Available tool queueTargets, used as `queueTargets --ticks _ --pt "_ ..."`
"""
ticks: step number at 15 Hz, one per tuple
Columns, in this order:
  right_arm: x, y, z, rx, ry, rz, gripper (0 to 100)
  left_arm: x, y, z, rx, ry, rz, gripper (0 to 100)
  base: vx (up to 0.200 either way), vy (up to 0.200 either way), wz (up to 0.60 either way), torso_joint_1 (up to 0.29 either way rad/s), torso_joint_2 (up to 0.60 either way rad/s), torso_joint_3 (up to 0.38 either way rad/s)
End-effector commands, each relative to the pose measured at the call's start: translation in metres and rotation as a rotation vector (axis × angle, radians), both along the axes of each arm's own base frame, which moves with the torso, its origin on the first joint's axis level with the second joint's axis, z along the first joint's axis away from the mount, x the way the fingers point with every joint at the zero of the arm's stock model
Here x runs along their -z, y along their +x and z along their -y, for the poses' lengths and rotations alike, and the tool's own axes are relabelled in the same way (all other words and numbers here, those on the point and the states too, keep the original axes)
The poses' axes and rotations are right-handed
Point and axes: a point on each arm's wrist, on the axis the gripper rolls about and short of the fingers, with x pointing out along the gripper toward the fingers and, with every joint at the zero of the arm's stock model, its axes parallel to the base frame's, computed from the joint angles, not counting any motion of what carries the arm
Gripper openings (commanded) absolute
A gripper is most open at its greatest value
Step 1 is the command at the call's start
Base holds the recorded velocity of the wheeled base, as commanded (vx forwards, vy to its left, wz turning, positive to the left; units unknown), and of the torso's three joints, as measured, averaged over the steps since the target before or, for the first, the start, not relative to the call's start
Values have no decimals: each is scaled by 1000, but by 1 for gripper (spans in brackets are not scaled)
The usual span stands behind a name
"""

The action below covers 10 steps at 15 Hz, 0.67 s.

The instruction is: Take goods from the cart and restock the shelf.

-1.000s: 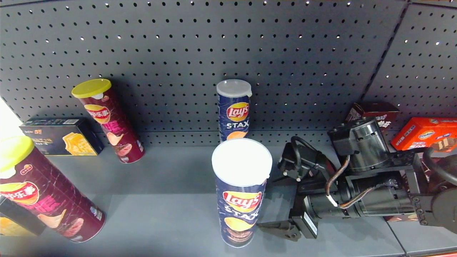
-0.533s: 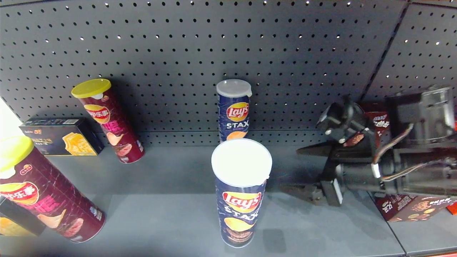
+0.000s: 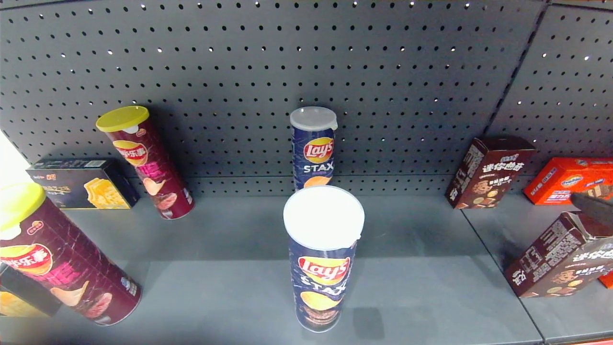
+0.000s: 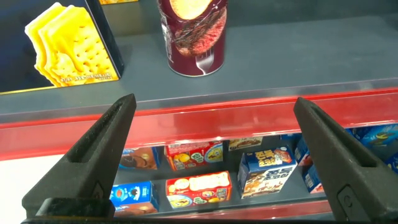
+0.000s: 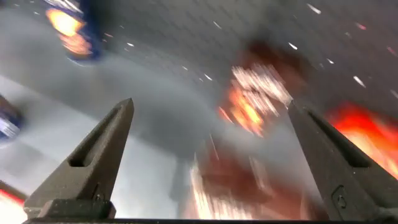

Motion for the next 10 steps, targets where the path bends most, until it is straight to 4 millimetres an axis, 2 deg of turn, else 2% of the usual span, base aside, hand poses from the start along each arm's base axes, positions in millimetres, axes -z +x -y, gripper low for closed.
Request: queueTargets --ticks 1,3,4,5,6,7,8,9,10 --pt "47 -65 15 181 19 83 100 0 0 0 0 0 -1 100 0 0 0 0 0 0" --pt "78 -86 15 275 88 68 100 0 0 0 0 0 -1 100 0 0 0 0 0 0" --pt "83 -89 16 310 91 67 100 0 0 0 0 1 -1 100 0 0 0 0 0 0" --pt "104 -97 16 422 124 57 100 0 0 0 0 0 -1 100 0 0 0 0 0 0" --pt "112 -100 15 444 140 61 100 0 0 0 -1 0 -1 100 0 0 0 0 0 0" --pt "140 -107 15 508 165 65 100 0 0 0 -1 0 -1 100 0 0 0 0 0 0" --pt "153 -109 15 540 174 68 100 0 0 0 -1 0 -1 100 0 0 0 0 0 0" --pt "181 -108 17 606 190 48 100 0 0 0 0 3 -1 100 0 0 0 0 0 0" --pt "182 -107 18 638 208 55 100 0 0 0 0 3 -1 100 0 0 0 0 0 0"
